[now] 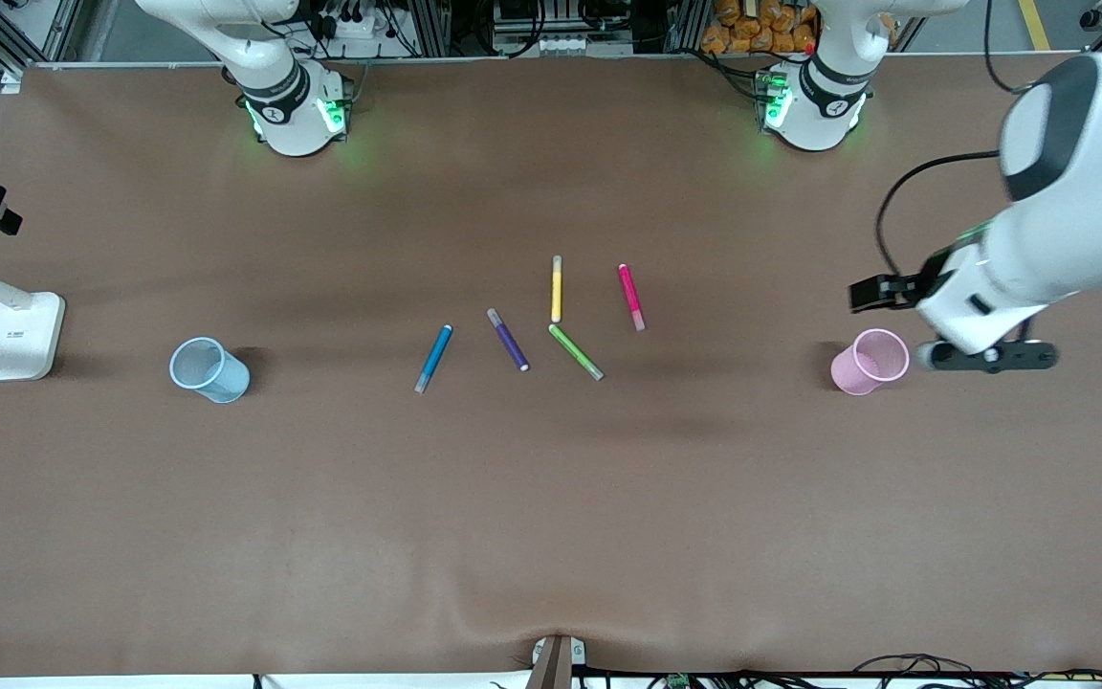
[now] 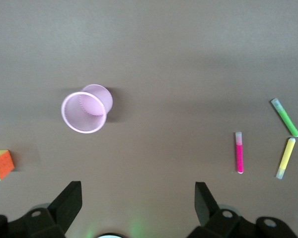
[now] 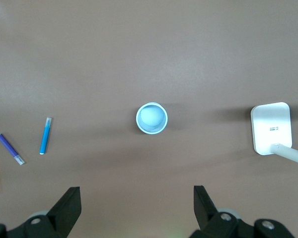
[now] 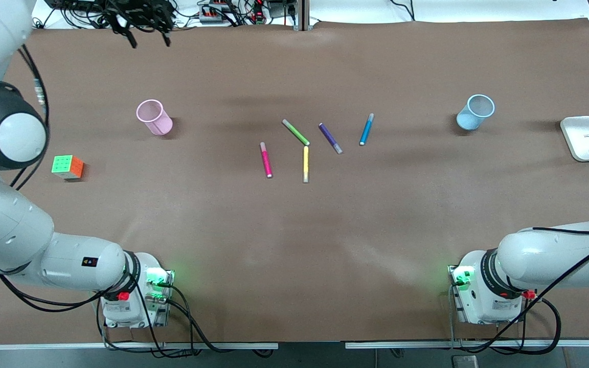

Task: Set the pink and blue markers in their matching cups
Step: 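Move the left gripper toward the pink marker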

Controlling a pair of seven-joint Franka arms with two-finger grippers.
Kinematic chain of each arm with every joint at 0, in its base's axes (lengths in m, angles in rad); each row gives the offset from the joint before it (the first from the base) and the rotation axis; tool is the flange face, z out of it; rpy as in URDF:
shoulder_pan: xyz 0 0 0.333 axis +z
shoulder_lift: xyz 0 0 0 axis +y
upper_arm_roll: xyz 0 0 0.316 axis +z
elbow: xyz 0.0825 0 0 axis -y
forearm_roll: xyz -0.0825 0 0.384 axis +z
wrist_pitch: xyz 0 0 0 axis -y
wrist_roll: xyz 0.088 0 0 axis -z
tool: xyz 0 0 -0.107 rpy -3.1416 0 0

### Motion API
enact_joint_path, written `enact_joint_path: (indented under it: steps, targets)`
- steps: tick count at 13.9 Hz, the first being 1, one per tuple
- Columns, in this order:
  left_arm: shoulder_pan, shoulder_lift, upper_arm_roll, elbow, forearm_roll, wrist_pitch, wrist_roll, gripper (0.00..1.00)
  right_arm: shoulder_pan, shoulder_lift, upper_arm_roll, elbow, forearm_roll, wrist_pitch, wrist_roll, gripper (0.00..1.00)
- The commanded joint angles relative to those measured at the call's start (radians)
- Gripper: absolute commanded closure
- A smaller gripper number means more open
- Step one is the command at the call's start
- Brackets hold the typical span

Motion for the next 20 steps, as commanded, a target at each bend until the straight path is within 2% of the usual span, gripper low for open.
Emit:
enact_joint_path:
  steps: [1,9,12,15,17,20]
  targets:
    - [-0.036,0.030,0.002,0.016,-0.005,0.013,-0.059,0.00,-0.012,-0.004,0.009,0.002,0.002,0.001,-0.008,0.00]
    - [-0.095,0.107,-0.013,-0.028,-0.014,0.046,-0.128,0.00,-0.012,-0.001,0.009,0.002,0.004,0.001,-0.008,0.00]
    - [-0.113,0.097,-0.024,-0.140,-0.014,0.159,-0.177,0.00,-0.013,-0.001,0.009,0.002,0.002,0.000,-0.008,0.00]
    - [-0.118,0.104,-0.068,-0.234,-0.014,0.303,-0.242,0.00,-0.013,-0.001,0.009,0.002,0.004,0.003,-0.006,0.00]
    - [-0.151,0.122,-0.094,-0.261,-0.014,0.346,-0.336,0.00,-0.004,0.001,0.011,0.002,0.004,0.003,-0.006,0.00]
    - [-0.240,0.179,-0.094,-0.286,-0.011,0.429,-0.467,0.00,-0.001,0.012,0.014,0.002,0.005,0.003,-0.006,0.00]
